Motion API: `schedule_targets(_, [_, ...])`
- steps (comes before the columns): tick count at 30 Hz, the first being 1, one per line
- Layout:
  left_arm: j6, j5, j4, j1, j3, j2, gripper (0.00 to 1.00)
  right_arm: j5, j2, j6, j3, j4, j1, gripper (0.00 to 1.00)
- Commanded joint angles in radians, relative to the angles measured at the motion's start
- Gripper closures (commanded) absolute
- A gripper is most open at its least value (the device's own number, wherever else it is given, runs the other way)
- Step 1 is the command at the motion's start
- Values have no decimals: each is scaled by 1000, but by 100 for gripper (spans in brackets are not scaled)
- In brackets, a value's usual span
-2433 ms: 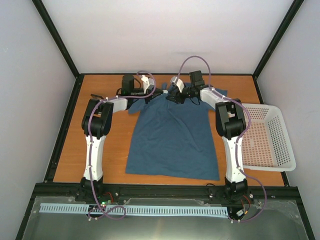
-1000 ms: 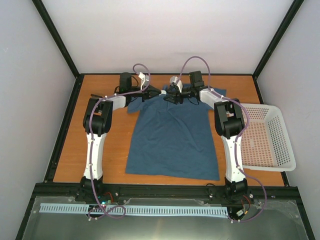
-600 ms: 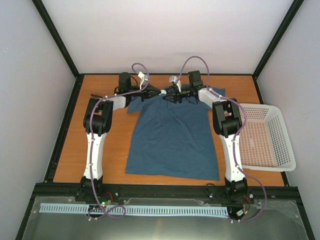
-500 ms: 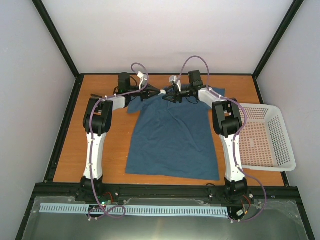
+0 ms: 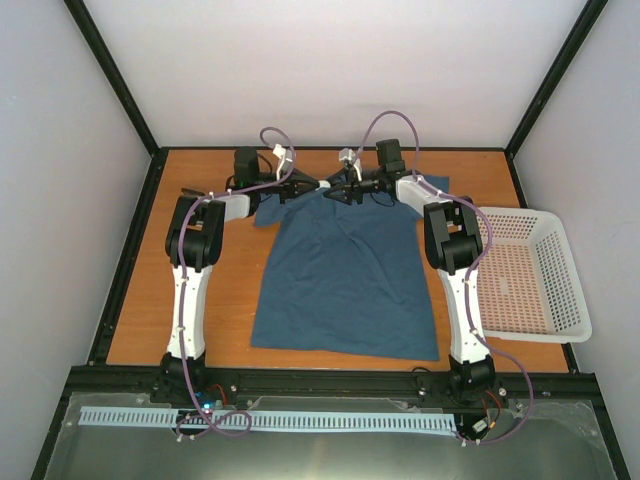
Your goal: Pin the brooch onto the clothing
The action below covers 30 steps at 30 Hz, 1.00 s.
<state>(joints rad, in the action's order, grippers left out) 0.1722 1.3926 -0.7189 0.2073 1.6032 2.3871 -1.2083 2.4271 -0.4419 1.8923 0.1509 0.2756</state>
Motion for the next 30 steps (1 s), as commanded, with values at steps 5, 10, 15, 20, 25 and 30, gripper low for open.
schedule_targets(5, [46,58,-111,5,-32,-3,99,-23,33,67,56,-51,2,51])
schedule_targets(10, [22,50,-128,19,-51,-15,99,-18,58,109,100,-25,3,53])
schedule_targets(15, [-69,27,-65,30,-70,-46,99,-5,100,162,175,13,2,55])
schedule_targets(20, [-287,-19,123,63,-71,-89,99,-3,150,206,282,94,-3,56])
schedule_targets(25, [-356,-43,184,76,-68,-97,99,-45,154,341,311,22,-17,52])
schedule_targets(30, [-382,-56,210,84,-69,-97,99,-92,151,402,315,-8,-23,47])
